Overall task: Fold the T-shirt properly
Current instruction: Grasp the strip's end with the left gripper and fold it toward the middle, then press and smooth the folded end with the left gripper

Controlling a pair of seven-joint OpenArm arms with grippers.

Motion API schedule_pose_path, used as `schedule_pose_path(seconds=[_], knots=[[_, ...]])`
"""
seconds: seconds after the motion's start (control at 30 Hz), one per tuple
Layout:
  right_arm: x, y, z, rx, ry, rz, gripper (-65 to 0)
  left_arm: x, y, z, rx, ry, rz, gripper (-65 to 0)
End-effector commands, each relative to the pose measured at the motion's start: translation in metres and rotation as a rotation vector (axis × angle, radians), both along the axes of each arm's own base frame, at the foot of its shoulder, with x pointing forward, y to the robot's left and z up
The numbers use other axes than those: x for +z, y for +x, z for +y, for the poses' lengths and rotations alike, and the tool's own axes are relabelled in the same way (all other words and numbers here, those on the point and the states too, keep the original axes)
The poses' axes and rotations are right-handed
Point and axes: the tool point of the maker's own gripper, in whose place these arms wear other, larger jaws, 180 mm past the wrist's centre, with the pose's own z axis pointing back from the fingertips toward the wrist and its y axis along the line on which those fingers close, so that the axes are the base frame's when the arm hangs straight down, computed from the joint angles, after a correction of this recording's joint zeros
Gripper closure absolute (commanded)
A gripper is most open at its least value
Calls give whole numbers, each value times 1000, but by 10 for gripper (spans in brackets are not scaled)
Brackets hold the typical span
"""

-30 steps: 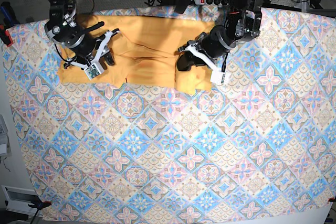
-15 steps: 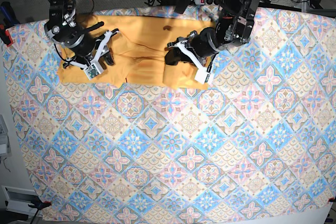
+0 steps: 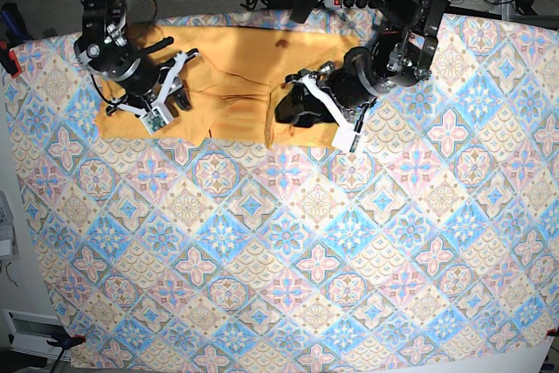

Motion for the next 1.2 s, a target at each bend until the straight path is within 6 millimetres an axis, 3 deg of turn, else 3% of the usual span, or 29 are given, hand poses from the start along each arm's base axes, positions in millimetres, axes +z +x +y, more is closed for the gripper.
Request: schedule_pose_path(seconds=[0.0, 0.37, 0.63, 0.83, 0.93, 1.17], knots=[[12, 8, 0, 5, 12, -46, -146, 9, -2, 1, -8, -15, -22, -225], [12, 8, 0, 5, 12, -46, -146, -6, -14, 68, 80, 66, 37, -219], [12, 8, -1, 2, 10, -49, -146, -27, -27, 65, 46, 84, 96, -219], [27, 15, -26, -61, -23, -94, -146, -24, -22, 64, 44, 82, 86, -224], [24, 10, -31, -73, -30, -82, -146, -23, -20, 67, 49, 87, 83, -225], [22, 5, -34, -78, -33, -70, -146, -22, -6, 101, 146, 121, 70, -225]])
